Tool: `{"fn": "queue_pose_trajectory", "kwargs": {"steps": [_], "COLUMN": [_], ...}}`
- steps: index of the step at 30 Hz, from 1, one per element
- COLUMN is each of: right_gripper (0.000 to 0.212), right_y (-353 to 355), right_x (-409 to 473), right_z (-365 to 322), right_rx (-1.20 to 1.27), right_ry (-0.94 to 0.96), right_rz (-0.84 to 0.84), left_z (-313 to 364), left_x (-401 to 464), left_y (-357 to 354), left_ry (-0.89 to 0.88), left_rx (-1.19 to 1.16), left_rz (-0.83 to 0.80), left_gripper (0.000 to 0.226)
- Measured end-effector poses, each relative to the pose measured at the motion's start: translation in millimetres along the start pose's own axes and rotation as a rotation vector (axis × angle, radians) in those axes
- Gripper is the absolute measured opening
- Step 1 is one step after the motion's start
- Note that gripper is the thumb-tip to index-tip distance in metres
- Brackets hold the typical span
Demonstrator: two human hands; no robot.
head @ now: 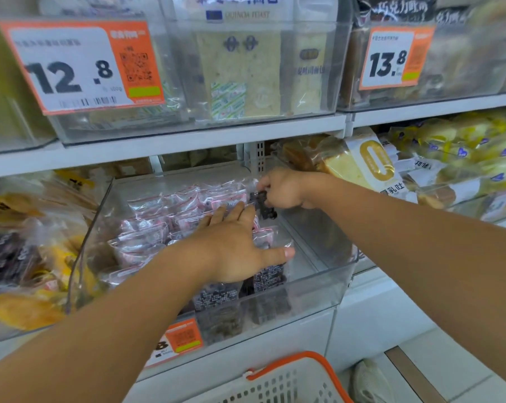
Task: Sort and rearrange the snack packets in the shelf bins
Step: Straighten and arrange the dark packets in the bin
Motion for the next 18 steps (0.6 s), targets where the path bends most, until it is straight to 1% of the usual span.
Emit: {"fn": "queue_pose_trajectory", "kwargs": {"steps": [1, 2, 4, 5, 7, 8, 9, 10, 12, 14, 17, 18], "right_gripper": [0.030, 0.030, 0.034, 0.032, 0.024, 0.021, 0.018, 0.017, 0.023, 0.021, 0.017, 0.019], "right_y": [-1, -4, -6, -4, 4, 9, 13, 16, 18, 18, 6, -2], "right_x": [-15, -31, -73, -93, -133, -149, -163, -175, -187, -187, -149, -128], "right_z": [0, 1, 2, -1, -15, -33, -57, -87, -154, -218, -299, -319], "right_rx": [0.013, 0.051, 0.132, 0.108, 0.034, 0.006, 0.004, 0.027, 0.067, 0.023, -0.093, -0.093], "right_ry": [0.011, 0.029, 0.042, 0.068, 0.196, 0.279, 0.366, 0.460, 0.650, 0.780, 0.744, 0.740], "right_rz": [0.026, 0.051, 0.132, 0.228, 0.503, 0.606, 0.654, 0.654, 0.624, 0.577, 0.248, 0.189], "left_z": [-1, -4, -14, -23, -43, -54, -68, -86, -132, -183, -253, -269], "left_x": [-5, -13, -40, -57, -98, -121, -141, -159, -191, -211, -232, -234], "left_y": [6, 16, 37, 47, 58, 59, 58, 56, 55, 56, 48, 42], "left_ry": [-0.052, -0.104, -0.170, -0.180, -0.211, -0.237, -0.257, -0.245, -0.116, 0.090, 0.460, 0.550], "left_rx": [-0.072, -0.139, -0.171, -0.147, -0.112, -0.100, -0.090, -0.082, -0.083, -0.119, -0.082, -0.053], "left_rz": [0.043, 0.098, 0.230, 0.307, 0.476, 0.567, 0.654, 0.734, 0.843, 0.818, 0.772, 0.741], "left_gripper": [0.108, 0.101, 0.077, 0.066, 0.042, 0.032, 0.025, 0.023, 0.027, 0.027, 0.026, 0.025]}}
Point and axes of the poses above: each hand's wrist, its own x-axis towards the middle knuckle, its own y-axis out of the back of the hand, z = x × y, the point moved 4 cm from there along x, towards the middle knuckle, and after that the axes turned 6 degrees about -x, right-handed, at the moved point
